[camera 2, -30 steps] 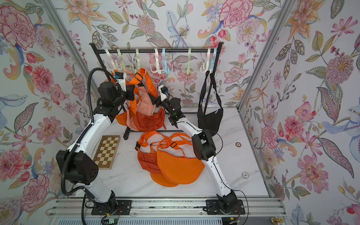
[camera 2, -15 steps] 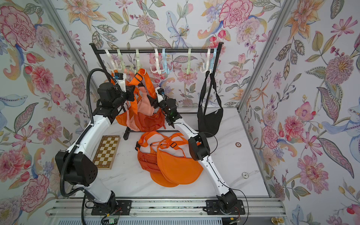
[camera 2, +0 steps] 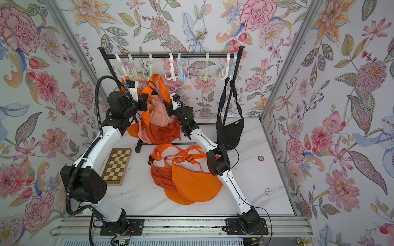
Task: Take the bag off the hook
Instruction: Pick up the bag from the hook.
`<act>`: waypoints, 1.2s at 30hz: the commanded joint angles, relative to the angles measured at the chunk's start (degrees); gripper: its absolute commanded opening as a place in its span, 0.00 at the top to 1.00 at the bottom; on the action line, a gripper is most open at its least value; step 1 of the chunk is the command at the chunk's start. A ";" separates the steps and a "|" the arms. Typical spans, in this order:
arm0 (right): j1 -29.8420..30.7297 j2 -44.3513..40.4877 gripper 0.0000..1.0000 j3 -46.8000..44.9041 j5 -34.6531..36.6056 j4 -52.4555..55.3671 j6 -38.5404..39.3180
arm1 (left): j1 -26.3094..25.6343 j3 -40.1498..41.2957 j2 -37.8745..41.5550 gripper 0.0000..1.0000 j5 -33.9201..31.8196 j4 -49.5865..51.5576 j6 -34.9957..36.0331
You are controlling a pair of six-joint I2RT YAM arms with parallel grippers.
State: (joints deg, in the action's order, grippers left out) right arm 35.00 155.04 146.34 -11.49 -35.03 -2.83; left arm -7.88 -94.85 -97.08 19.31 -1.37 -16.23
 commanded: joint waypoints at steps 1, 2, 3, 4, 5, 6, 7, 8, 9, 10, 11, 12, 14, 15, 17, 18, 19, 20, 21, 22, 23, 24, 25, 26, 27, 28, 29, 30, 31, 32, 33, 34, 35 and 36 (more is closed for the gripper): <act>0.42 -2.12 0.42 5.32 0.51 -1.09 -0.45 | 0.20 0.80 1.24 1.00 0.81 -1.18 -1.34; 0.28 -1.70 0.41 5.64 0.73 -1.29 -0.95 | 0.22 0.78 1.18 1.00 0.79 -1.23 -1.51; 0.24 -1.35 0.42 5.76 1.14 -1.80 -1.46 | 0.17 0.78 1.10 1.00 0.89 -1.26 -1.59; 0.24 -0.78 0.45 5.87 1.75 -2.49 -2.00 | 0.17 0.69 1.08 1.00 0.90 -1.19 -1.63; 0.14 -0.04 0.50 6.45 2.35 -2.98 -2.54 | 0.11 0.66 1.02 1.00 0.90 -0.95 -1.61; 0.15 0.66 0.53 7.12 2.71 -2.99 -2.85 | 0.20 0.65 1.09 1.00 0.82 -0.88 -1.53; 0.15 1.21 0.55 7.62 3.02 -3.03 -3.12 | 0.19 0.65 1.18 1.00 0.70 -0.49 -1.29; 0.15 1.44 0.57 7.75 3.12 -3.12 -3.23 | 0.18 0.68 1.32 1.00 0.65 -0.16 -0.98; 0.23 1.49 0.59 7.74 3.13 -2.97 -3.16 | 0.16 0.69 1.48 1.00 0.42 0.01 -0.72; 0.24 1.58 0.62 7.69 3.01 -2.87 -3.03 | 0.29 0.72 1.61 1.00 0.22 0.28 -0.41; 0.24 1.50 0.65 7.60 2.79 -2.70 -2.89 | 0.23 0.67 1.65 1.00 0.13 0.39 -0.30; 0.24 1.41 0.68 7.53 2.66 -2.55 -2.88 | 0.23 0.66 1.71 1.00 0.12 0.41 -0.22; 0.24 1.07 0.79 7.44 2.10 -2.34 -2.79 | 0.16 0.62 1.61 1.00 0.21 0.32 -0.38; 0.28 0.84 0.87 7.30 1.87 -2.14 -2.71 | 0.18 0.63 1.56 1.00 0.31 0.25 -0.56; 0.33 -0.09 1.00 6.50 1.29 -1.90 -2.58 | 0.19 0.61 1.45 1.00 0.37 -0.03 -0.78; 0.41 -0.83 1.00 5.65 0.99 -1.89 -2.44 | 0.15 0.50 1.37 1.00 0.38 0.04 -0.78; 0.42 -1.76 1.00 4.40 0.61 -2.05 -2.12 | 0.21 0.38 1.37 1.00 0.31 0.09 -0.67; 0.46 -2.80 1.00 2.99 0.30 -2.55 -1.94 | 0.24 0.24 1.41 1.00 0.29 0.22 -0.57; 0.50 -3.85 1.00 1.57 0.00 -2.90 -1.75 | 0.12 0.02 1.30 1.00 0.29 0.32 -0.43; 0.59 -5.11 1.00 -0.18 -0.30 -3.47 -1.65 | 0.18 -0.31 1.19 1.00 0.29 0.48 -0.36; 0.67 -6.49 1.00 -2.31 -0.51 -4.31 -1.46 | 0.17 -0.76 1.01 1.00 0.29 0.70 -0.21; 0.76 -7.76 1.00 -4.17 -0.60 -5.08 -1.32 | 0.21 -1.20 0.80 1.00 0.29 0.96 -0.05; 0.78 -9.35 1.00 -6.44 -0.60 -5.92 -0.94 | 0.20 -2.03 0.46 1.00 0.29 1.27 0.12; 0.93 -10.85 1.00 -8.40 -0.57 -6.57 -0.52 | 0.26 -2.80 0.24 1.00 0.25 1.46 0.23; 1.03 -12.04 1.00 -9.73 -0.56 -6.99 -0.17 | 0.26 -3.79 -0.20 1.00 0.24 1.77 0.39; 1.12 -13.32 1.00 -10.99 -0.65 -7.15 0.21 | 0.20 -4.95 -0.61 1.00 0.12 2.40 0.58; 1.20 -14.42 1.00 -11.81 -0.68 -7.21 0.53 | 0.25 -6.22 -0.97 1.00 0.07 2.74 0.73; 1.20 -15.58 1.00 -12.72 -0.75 -7.19 0.71 | 0.26 -7.62 -1.38 1.00 -0.05 3.26 0.84; 1.24 -16.62 1.00 -13.30 -0.58 -7.09 0.89 | 0.27 -9.06 -1.76 1.00 -0.10 3.75 0.93; 1.29 -17.46 1.00 -13.72 -0.39 -6.95 1.06 | 0.26 -10.26 -2.09 1.00 -0.16 4.08 0.85; 1.29 -18.33 1.00 -14.12 -0.27 -6.60 1.25 | 0.24 -11.74 -2.51 1.00 -0.12 4.55 0.64; 1.29 -19.15 1.00 -14.55 -0.21 -6.55 1.42 | 0.23 -13.16 -2.96 1.00 0.04 4.95 0.38; 1.38 -19.77 1.00 -14.84 -0.30 -6.47 1.70 | 0.23 -14.32 -3.34 1.00 0.29 5.26 0.12; 1.46 -20.44 1.00 -15.17 -0.29 -6.13 2.12 | 0.20 -15.55 -3.74 1.00 0.39 5.60 -0.11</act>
State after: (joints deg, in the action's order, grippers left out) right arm 35.99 138.41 131.98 -11.53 -39.27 -2.31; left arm -7.88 -106.56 -99.72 19.27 3.11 -16.36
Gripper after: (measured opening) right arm 0.048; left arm 0.048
